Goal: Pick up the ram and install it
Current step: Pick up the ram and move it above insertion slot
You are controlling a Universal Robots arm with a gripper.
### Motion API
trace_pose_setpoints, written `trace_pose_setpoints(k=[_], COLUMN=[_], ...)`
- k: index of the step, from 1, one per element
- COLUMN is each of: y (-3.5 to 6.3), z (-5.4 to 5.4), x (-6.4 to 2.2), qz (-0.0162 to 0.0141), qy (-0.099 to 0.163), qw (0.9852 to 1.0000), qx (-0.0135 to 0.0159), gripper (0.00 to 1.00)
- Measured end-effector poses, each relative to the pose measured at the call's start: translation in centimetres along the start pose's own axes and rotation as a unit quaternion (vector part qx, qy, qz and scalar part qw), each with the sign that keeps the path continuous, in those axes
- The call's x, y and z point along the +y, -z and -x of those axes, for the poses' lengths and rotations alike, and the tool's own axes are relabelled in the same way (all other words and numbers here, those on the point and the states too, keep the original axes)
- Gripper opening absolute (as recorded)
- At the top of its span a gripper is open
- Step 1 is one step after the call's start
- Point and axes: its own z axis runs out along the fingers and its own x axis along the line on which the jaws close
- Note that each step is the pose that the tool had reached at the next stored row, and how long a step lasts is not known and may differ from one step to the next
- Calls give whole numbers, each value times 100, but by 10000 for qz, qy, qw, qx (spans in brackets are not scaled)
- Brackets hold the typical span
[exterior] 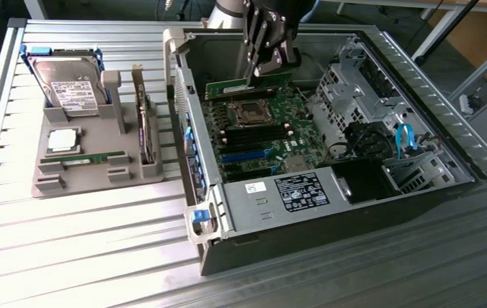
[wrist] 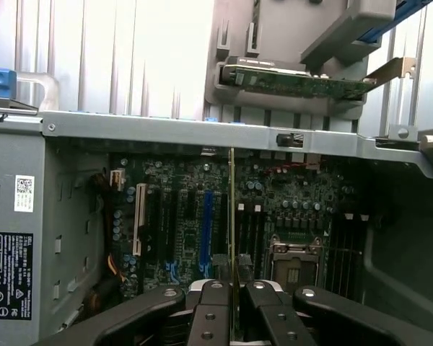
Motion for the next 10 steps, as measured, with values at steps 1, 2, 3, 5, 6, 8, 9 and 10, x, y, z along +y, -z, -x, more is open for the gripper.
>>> trace_pose_setpoints(k=[1, 2, 3, 5, 6, 8, 9, 10], y=[0, 0, 0, 0, 1, 1, 1, 1], z=[-1, -2, -2, -5, -6, -10, -13, -15], x=[-13, -22, -29, -58, -80, -136, -168, -192], qz=[0, 0, 0, 0, 0, 1, 2, 2], qy=[0, 0, 0, 0, 0, 0, 0, 0], qw=[10000, 10000, 10000, 10000, 10000, 10000, 10000, 10000], qx=[0, 0, 0, 0, 0, 0, 0, 0], gripper=[13, 13, 13, 13, 13, 13, 13, 13])
